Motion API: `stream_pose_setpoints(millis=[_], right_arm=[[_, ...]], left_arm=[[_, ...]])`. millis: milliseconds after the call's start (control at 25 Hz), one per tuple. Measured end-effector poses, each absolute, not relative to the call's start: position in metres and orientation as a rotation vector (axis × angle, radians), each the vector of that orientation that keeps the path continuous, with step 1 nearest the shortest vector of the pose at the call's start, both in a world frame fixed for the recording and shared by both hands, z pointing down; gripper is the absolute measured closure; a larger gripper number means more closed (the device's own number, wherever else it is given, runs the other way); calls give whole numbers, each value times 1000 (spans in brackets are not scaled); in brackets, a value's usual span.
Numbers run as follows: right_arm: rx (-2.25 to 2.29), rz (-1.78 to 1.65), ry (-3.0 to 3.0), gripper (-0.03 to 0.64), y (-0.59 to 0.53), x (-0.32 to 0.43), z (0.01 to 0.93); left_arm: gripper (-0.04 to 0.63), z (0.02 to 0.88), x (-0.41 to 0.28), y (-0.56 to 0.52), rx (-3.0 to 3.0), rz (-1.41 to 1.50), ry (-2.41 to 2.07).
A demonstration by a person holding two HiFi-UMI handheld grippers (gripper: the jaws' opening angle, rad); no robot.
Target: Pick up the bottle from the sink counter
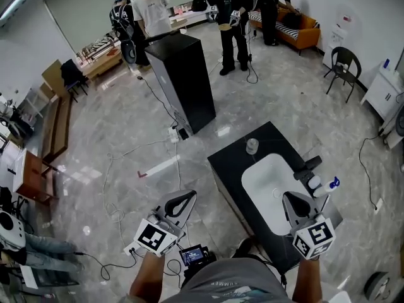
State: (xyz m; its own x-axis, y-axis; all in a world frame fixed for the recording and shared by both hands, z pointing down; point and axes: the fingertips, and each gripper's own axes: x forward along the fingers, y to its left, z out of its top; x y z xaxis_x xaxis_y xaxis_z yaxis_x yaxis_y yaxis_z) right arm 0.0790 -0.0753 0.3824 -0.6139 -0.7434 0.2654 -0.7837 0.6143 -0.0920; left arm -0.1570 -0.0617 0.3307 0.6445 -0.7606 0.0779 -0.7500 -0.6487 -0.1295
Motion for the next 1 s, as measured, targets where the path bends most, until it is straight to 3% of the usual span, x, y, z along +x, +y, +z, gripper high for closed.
stream_pose_setpoints(millis=[280, 1000], right_arm=[[1194, 318, -2666, 612, -99, 92, 392], [1405, 373, -2478, 612, -138, 128, 415]], left_arm=[[592, 348, -143, -87, -2741, -316, 1307], [592, 404, -91, -204, -2916, -285, 1014]])
